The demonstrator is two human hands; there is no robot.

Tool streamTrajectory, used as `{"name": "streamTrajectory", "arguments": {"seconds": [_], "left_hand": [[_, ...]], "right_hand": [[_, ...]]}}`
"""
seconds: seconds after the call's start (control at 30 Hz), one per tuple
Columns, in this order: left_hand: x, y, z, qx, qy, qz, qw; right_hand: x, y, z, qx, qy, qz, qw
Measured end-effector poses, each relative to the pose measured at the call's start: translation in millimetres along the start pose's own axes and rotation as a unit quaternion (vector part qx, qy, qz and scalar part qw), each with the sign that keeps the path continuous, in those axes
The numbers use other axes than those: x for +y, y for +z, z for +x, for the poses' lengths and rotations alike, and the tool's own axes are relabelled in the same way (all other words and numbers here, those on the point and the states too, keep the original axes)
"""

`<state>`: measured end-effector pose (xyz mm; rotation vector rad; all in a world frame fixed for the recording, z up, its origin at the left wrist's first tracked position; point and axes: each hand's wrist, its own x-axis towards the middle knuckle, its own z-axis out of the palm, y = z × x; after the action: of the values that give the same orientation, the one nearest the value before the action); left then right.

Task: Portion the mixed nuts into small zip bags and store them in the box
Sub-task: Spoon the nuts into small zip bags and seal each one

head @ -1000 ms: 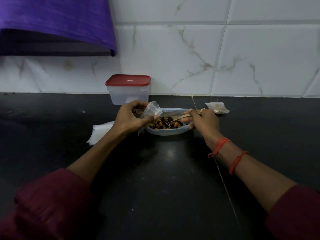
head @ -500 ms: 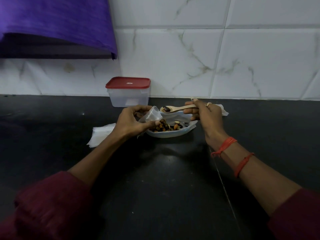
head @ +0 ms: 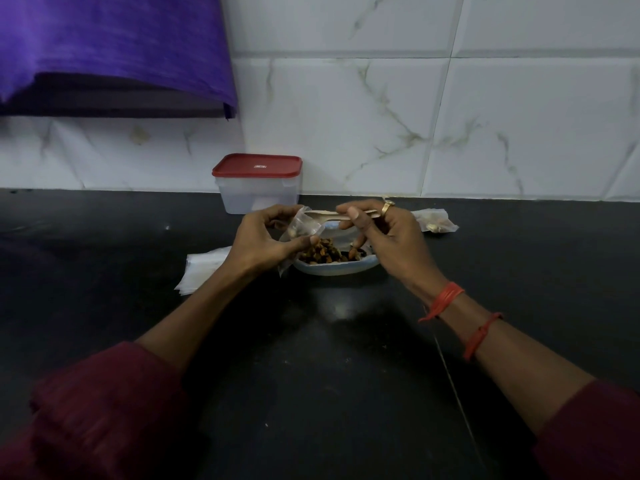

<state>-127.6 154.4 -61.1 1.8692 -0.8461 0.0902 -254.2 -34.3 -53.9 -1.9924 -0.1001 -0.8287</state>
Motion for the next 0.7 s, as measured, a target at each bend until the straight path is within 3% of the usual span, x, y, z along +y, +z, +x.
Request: {"name": "streamTrajectory", "arguments": {"seconds": [0.17,0.3,0.4,0.5,0.7], "left_hand": [[1,1,0,0.015,0.010,-0.003,1.000],[2,-1,-1,0.121,0.028,-0.043,0.991],[3,-2,1,0.138,0.002,-0.100,0.985],[2,0,1,0.127,0.003,-0.099,0.987],[4,1,-3,0.081,0.063,-0.026,0.994]], "right_hand": [[3,-8,5,0.112,0.004,0.009,0.994],[16,-18,8,0.159,-0.025,-0.082,0.984],[26,-22,9,0.130,-0.059,-0.217,0.966],[33,-24,10,0.092,-0.041,-0.331,0.938],[44,-26,9,-0.020,0.037,-0.222,0.974]]}}
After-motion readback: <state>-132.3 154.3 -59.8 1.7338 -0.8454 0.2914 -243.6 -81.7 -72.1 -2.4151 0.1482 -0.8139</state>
